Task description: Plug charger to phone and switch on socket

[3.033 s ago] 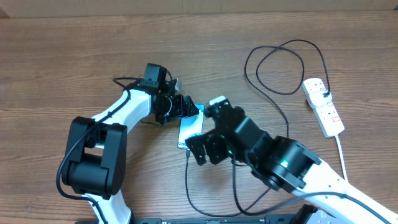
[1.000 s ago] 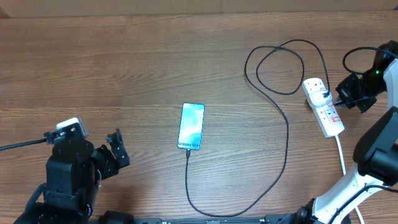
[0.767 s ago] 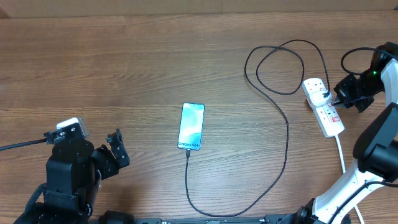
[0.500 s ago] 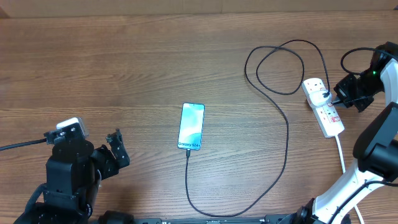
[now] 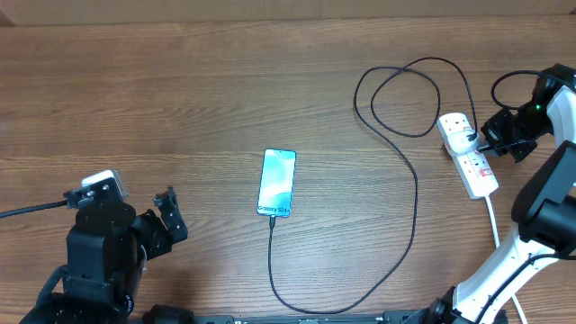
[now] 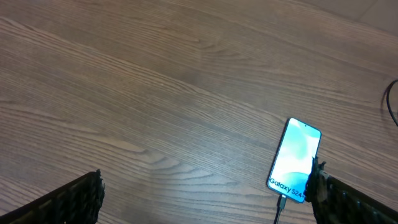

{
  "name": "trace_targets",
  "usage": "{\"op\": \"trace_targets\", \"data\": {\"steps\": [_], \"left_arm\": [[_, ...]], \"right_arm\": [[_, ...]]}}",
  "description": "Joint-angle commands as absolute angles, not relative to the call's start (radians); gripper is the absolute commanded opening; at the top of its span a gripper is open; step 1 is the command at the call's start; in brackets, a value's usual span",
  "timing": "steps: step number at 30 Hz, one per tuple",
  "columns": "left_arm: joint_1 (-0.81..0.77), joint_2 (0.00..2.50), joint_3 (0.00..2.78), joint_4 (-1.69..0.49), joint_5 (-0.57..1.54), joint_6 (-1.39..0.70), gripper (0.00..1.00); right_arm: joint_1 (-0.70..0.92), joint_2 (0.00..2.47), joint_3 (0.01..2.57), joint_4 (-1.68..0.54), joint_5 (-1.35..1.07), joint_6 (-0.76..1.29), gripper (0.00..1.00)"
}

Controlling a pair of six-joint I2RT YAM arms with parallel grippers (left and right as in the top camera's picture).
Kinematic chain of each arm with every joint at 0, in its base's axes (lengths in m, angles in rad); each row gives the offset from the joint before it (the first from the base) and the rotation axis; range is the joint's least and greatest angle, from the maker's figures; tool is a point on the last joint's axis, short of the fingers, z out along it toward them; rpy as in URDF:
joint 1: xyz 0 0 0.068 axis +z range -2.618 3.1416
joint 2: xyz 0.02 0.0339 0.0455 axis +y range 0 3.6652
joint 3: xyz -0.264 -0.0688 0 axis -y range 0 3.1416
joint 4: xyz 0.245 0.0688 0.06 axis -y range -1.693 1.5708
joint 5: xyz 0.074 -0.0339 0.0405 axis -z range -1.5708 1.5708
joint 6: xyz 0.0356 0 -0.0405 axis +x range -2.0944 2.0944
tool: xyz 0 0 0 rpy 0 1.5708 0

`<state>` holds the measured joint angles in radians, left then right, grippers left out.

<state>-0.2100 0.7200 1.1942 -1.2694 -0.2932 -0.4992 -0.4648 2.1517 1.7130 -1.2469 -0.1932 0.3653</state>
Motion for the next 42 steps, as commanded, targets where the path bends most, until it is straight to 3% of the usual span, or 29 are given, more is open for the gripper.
{"op": "trace_targets", "data": {"steps": [1, 26, 32, 42], "left_arm": [[-0.212, 0.72, 1.195, -1.271, -0.314, -0.513, 1.0], [-0.212, 0.72, 1.195, -1.271, -0.314, -0.513, 1.0], [-0.212, 0.72, 1.195, -1.272, -0.314, -0.513, 1.0], [-0.212, 0.72, 1.195, -1.271, -0.314, -0.513, 1.0]], "right_arm": [[-0.466, 2.157, 1.739, -1.234, -0.219, 0.357, 0.04], [-0.42, 2.246, 1.72, -1.236, -0.207, 0.343, 0.04], [-0.42, 2.246, 1.724, -1.274, -0.08, 0.343, 0.04], [-0.424, 2.033, 1.724, -1.357, 0.036, 0.39, 0.04]]}}
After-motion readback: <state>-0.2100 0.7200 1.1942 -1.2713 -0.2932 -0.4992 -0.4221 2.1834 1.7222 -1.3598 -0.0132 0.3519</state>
